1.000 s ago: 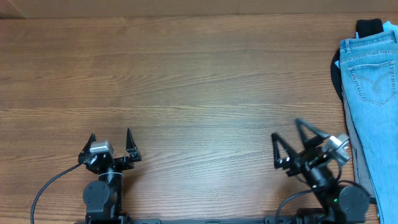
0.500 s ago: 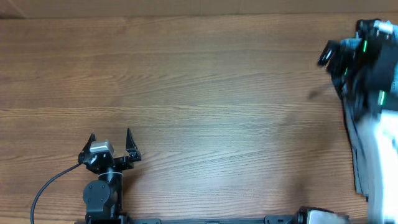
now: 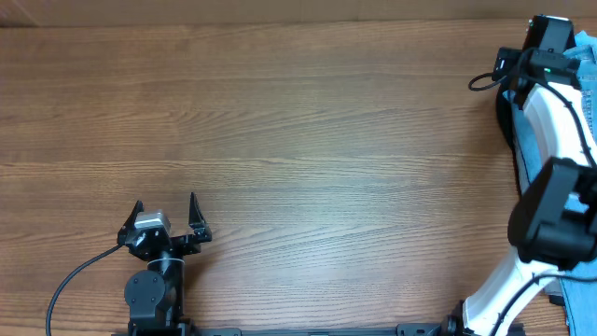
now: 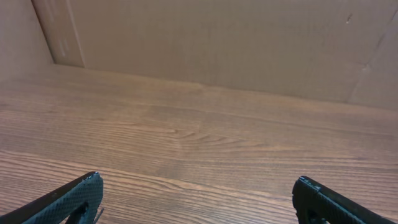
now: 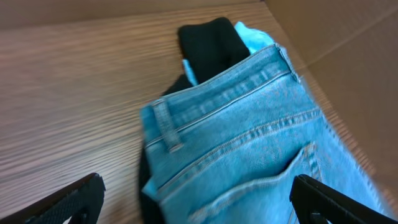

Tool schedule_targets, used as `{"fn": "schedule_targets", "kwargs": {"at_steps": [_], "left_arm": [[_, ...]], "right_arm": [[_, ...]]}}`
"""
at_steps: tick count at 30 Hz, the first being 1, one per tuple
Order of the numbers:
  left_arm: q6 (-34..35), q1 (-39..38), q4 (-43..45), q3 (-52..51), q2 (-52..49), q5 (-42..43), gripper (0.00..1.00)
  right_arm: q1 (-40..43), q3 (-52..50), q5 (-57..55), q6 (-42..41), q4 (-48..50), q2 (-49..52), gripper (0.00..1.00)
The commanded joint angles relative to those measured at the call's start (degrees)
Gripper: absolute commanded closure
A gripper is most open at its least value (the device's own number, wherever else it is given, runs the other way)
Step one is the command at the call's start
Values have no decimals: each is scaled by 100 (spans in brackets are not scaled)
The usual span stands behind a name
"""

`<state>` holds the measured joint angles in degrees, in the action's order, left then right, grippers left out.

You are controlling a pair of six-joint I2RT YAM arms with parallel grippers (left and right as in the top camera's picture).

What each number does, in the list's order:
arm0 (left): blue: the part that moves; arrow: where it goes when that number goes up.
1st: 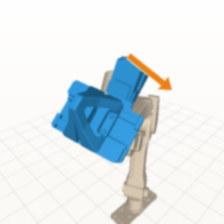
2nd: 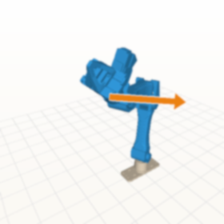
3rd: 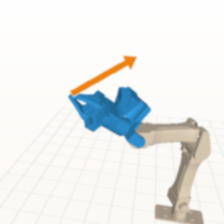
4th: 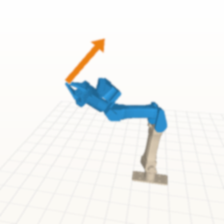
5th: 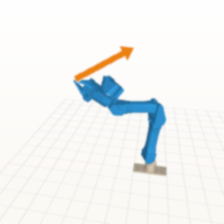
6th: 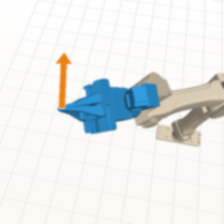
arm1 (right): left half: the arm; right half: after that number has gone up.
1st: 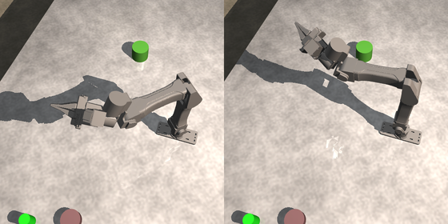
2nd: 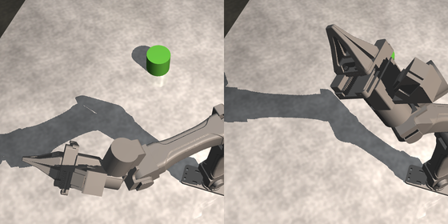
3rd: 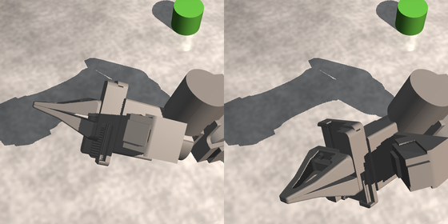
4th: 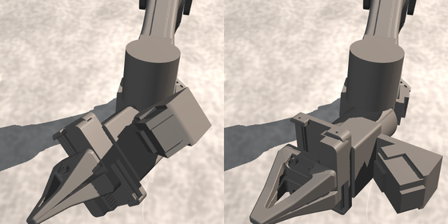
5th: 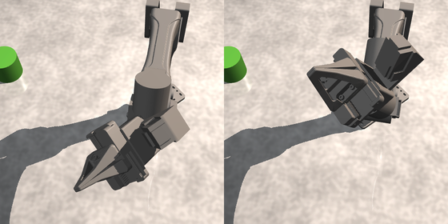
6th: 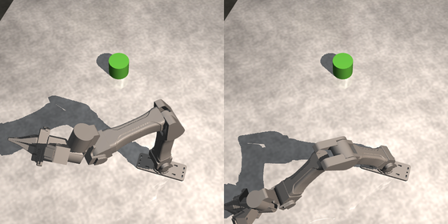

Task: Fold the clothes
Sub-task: 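Reach the right gripper to the jeans waistband on the stack and grasp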

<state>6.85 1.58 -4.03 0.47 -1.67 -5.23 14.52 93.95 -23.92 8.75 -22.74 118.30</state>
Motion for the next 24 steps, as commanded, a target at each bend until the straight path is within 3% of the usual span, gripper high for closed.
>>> {"fn": "schedule_targets", "kwargs": {"at_steps": [1,6,8,16,24], "left_arm": [[-109,31,20,-20,24,-70,0],[-109,31,20,-20,24,-72,0],[-109,31,17,-20,24,-70,0],[-109,31,20,-20,24,-70,0],[-109,31,20,-20,24,-70,0]], "right_arm": [[-20,118,-671,748,369,553,0],[-26,122,-754,857,916,1049,1],[-24,122,-767,981,1049,1185,6],[37,116,-835,975,1005,1375,16],[48,116,-732,966,1012,1397,18]]}}
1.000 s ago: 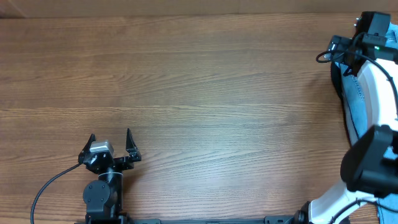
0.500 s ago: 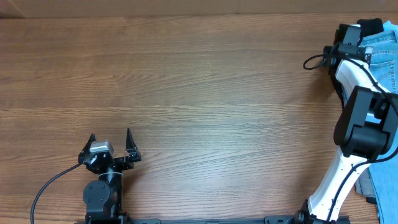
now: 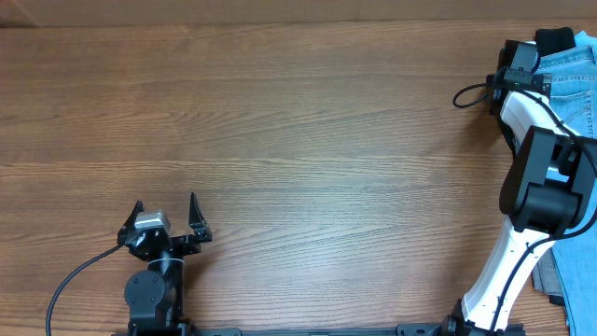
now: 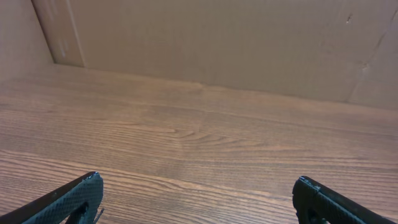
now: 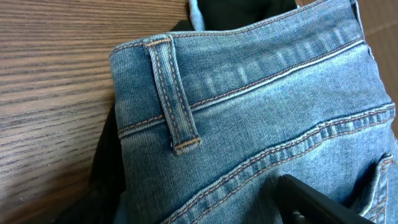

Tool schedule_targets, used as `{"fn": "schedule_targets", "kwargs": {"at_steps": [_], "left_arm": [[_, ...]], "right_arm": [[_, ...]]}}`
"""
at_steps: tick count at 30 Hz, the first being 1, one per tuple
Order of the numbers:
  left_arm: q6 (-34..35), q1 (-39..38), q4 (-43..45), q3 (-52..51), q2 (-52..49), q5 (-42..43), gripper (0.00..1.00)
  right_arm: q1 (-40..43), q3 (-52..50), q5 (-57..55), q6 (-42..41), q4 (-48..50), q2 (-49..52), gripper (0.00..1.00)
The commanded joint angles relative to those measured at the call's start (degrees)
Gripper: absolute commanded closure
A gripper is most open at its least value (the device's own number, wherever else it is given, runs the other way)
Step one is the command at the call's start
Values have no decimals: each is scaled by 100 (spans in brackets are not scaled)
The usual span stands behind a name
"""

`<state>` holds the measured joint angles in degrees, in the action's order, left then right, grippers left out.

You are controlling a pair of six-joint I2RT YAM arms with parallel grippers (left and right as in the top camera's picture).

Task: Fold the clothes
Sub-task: 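Reach the right gripper to the jeans waistband on the stack and grasp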

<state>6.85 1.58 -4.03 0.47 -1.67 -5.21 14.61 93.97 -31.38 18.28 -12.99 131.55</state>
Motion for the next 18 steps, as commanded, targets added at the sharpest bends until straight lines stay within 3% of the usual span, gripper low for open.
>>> {"fn": "schedule_targets", "kwargs": {"at_steps": [1,8,13,18], "left_arm": [[-109,31,17,-20,24,-72,0],[-109,31,20,-20,24,-72,0],[-109,31,20,-20,24,-72,0],[-109,31,20,-20,24,-72,0]], "right_arm": [[48,114,13,13,37,81,20],[136,114,-9,-28,68,136,21],[192,114,-11,-55,50,136,38],[197,142,-9,-431,52,136,64]]}}
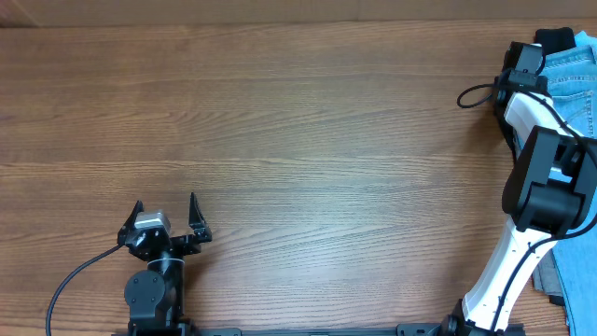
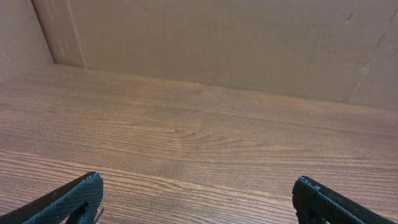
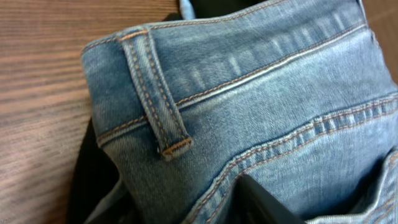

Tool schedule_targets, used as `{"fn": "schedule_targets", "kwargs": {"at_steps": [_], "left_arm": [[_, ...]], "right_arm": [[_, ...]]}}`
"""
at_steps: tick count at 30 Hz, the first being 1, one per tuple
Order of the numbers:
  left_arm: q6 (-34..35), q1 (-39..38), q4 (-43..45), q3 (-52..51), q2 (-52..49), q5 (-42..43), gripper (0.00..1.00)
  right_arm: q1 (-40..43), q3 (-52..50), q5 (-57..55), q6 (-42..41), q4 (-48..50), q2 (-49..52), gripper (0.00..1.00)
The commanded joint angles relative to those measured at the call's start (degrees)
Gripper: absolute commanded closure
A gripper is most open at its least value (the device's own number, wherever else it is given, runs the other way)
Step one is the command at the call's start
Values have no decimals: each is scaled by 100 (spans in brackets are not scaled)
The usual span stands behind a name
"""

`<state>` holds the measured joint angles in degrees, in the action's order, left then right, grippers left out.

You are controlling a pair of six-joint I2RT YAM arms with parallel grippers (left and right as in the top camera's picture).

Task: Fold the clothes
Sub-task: 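Reach the right gripper to the jeans waistband on the stack and grasp, then pull the jeans leftward off the stack and lay them flat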

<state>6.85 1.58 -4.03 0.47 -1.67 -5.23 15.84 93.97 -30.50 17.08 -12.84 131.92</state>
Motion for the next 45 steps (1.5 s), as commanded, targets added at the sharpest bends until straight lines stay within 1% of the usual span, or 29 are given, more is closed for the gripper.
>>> {"fn": "schedule_targets", "kwargs": {"at_steps": [1,4,6,7,9,10,12,15,22,24,28,33,34,38,43,45], "left_arm": [[-109,31,20,-20,24,-70,0],[-109,31,20,-20,24,-72,0],[-109,31,17,-20,24,-70,0],[-109,31,20,-20,24,-72,0],[-109,31,20,-20,24,-70,0],[-109,31,20,-20,24,-70,0],[-109,31,20,-20,24,-70,0],[-109,31,20,-20,24,-70,0],[-109,31,20,-20,24,-70,0],[-109,31,20,-20,24,-70,0],[-109,31,20,-20,24,-70,0],[-109,31,20,-20,24,-72,0],[-109,31,20,-20,24,-70,0],[-109,31,20,-20,24,-70,0],[-109,31,17,-20,24,-70,0],[-109,31,20,-20,24,-70,0]], "right_arm": [[66,160,-98,-365,33,96,67],[-33,323,-212,-387,-70,94,72],[-96,431,-389,-407,-90,85,81],[-127,483,-459,-407,-114,83,88],[-170,605,-505,-409,-247,74,95],[-179,645,-505,-463,-299,74,96],[-184,745,-505,-894,-533,59,96],[-184,745,-505,-1224,-638,42,96],[-179,745,-505,-1552,-719,-243,96],[-179,745,-503,-1727,-730,-398,96],[-168,745,-501,-2162,-1056,-688,96],[-164,745,-501,-2216,-1287,-999,96],[-164,745,-503,-2409,-1392,-1191,96],[-164,745,-503,-2734,-1456,-1784,96],[-304,748,-437,-2734,-1401,-2776,96],[-450,748,-48,-2704,-1344,-3073,96]]}}
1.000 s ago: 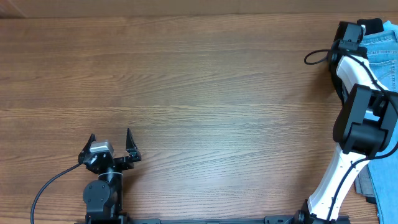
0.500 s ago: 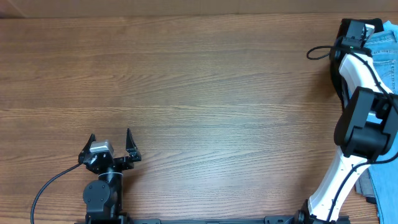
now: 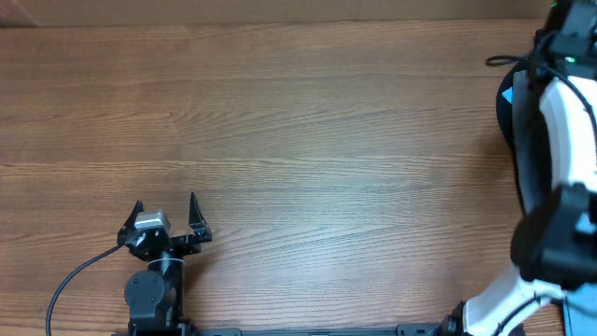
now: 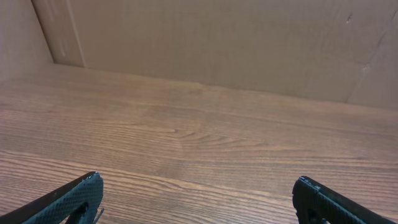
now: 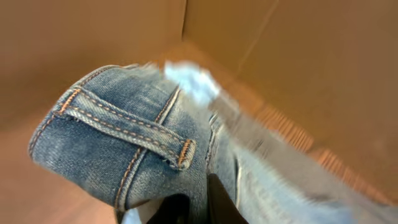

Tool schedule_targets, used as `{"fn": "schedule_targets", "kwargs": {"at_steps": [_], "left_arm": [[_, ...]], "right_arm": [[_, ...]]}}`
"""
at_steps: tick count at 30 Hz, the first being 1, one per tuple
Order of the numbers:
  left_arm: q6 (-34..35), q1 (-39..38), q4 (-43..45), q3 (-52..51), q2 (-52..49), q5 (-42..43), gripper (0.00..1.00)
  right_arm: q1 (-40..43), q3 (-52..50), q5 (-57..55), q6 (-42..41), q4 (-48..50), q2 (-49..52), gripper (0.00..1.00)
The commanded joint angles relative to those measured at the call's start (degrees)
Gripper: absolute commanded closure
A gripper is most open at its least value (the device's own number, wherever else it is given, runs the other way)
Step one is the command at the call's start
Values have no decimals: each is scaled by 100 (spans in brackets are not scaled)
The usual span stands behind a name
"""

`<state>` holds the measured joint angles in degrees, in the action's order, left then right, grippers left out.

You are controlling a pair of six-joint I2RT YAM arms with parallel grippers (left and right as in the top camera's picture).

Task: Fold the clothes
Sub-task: 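Pull the jeans leftward off the stack and lay them flat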

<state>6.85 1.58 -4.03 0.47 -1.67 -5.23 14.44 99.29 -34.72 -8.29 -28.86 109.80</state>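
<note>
Blue jeans (image 5: pixel 134 140) fill the right wrist view, bunched at the waistband with a belt loop (image 5: pixel 127 130) on top. My right gripper (image 5: pixel 194 208) is shut on that waistband, and the denim hangs off the table in front of a cardboard wall. In the overhead view the right arm (image 3: pixel 560 103) reaches to the far right back corner, and only a scrap of blue cloth (image 3: pixel 506 96) shows beside it. My left gripper (image 3: pixel 166 213) rests open at the front left with nothing in it; its fingers (image 4: pixel 74 196) frame bare wood.
The wooden table (image 3: pixel 298 140) spreads between the two arms. Cardboard walls (image 4: pixel 205 43) stand along the back and at the right. A dark garment (image 3: pixel 505 121) lies under the right arm at the table's right edge.
My right gripper was pressed down on the jeans' waistband lying on the table. Now it is shut on the waistband and holds it up near the back right corner. The left arm is unchanged.
My right gripper was open above the jeans and a black garment at the right edge. Then it was low over the waistband, then down on the denim. Now it holds the waistband lifted. The left gripper stayed open at the front left throughout.
</note>
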Motion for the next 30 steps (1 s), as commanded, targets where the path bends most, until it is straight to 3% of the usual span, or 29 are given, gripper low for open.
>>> {"fn": "schedule_targets", "kwargs": {"at_steps": [1,7,10,18,22,23,24,26,30], "left_arm": [[-109,31,20,-20,24,-70,0],[-109,31,20,-20,24,-70,0],[-109,31,20,-20,24,-70,0],[-109,31,20,-20,24,-72,0],[-109,31,20,-20,24,-70,0],[-109,31,20,-20,24,-70,0],[-109,31,17,-20,24,-70,0],[-109,31,20,-20,24,-70,0],[-109,31,20,-20,24,-70,0]], "right_arm": [[-417,216,634,-107,262,-990,96],[-1545,216,1834,-155,468,-1314,96],[-2332,214,2361,-686,658,-1154,96],[-4583,214,3768,-2118,1513,142,96],[-5480,214,4341,-2374,2026,782,96],[-5757,214,4332,-2363,2184,898,92],[-5949,216,4175,-2319,2247,907,73],[-6028,304,4059,-2092,2258,846,59],[-5882,815,3788,-1641,1585,518,57]]}}
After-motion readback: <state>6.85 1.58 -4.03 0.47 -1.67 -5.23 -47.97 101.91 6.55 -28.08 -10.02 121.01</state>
